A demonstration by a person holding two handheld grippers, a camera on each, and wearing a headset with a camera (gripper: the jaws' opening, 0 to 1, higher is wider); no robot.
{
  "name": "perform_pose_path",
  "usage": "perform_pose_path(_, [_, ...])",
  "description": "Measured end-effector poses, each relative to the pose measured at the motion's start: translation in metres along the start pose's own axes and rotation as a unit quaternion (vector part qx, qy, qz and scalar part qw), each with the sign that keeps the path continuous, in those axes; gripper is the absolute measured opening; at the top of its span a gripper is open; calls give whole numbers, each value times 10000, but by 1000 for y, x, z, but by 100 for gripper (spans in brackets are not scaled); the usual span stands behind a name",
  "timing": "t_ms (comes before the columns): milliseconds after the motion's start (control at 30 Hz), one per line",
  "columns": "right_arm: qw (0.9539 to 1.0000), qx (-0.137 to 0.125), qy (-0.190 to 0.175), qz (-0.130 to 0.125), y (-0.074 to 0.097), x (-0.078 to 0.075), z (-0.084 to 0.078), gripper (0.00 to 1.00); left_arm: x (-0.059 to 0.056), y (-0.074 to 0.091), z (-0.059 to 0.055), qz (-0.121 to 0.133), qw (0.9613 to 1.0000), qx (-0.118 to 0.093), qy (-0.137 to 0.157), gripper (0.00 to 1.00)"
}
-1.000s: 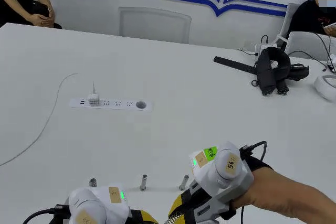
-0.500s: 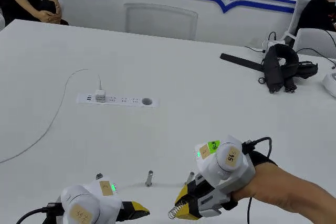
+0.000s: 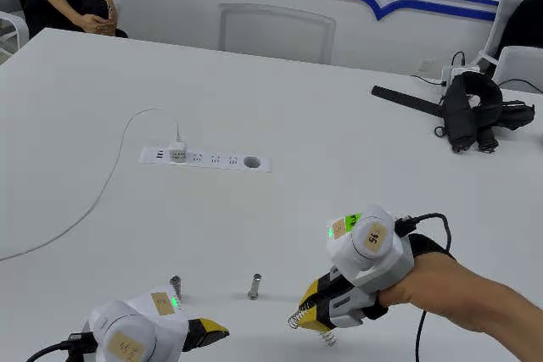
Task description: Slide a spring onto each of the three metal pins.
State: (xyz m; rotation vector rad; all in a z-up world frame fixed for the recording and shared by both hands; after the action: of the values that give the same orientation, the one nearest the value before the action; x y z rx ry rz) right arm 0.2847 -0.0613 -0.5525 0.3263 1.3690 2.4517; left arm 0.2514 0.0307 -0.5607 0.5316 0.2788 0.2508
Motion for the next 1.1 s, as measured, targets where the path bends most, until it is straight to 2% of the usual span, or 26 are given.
perform_pose_path(300, [9999, 68, 69, -141, -7, -14, 5, 12, 13, 7, -5, 257, 9996, -40, 141, 41])
perform_pose_path(733, [9994, 113, 54, -318, -13, -41, 12, 12, 34, 22, -20, 678, 9968, -1, 429, 55])
perform_pose_path(1100, [9995, 116, 81, -268, -22, -45, 18, 12, 42, 32, -29, 907, 9938, -41, 646, 60])
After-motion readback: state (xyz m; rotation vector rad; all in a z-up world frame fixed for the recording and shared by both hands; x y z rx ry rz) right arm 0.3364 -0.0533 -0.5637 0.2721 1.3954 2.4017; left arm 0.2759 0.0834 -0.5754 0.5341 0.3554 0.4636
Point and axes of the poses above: the centre of the closed fingertips' face, and the gripper's own axes: y roughly backward along the fingers, x roughly to its left, z roughly out of its top, the point moved 1 cm from there along y, roughly backward along the fingers, and after that the axes turned 4 degrees about -z, right-handed, at the moved point
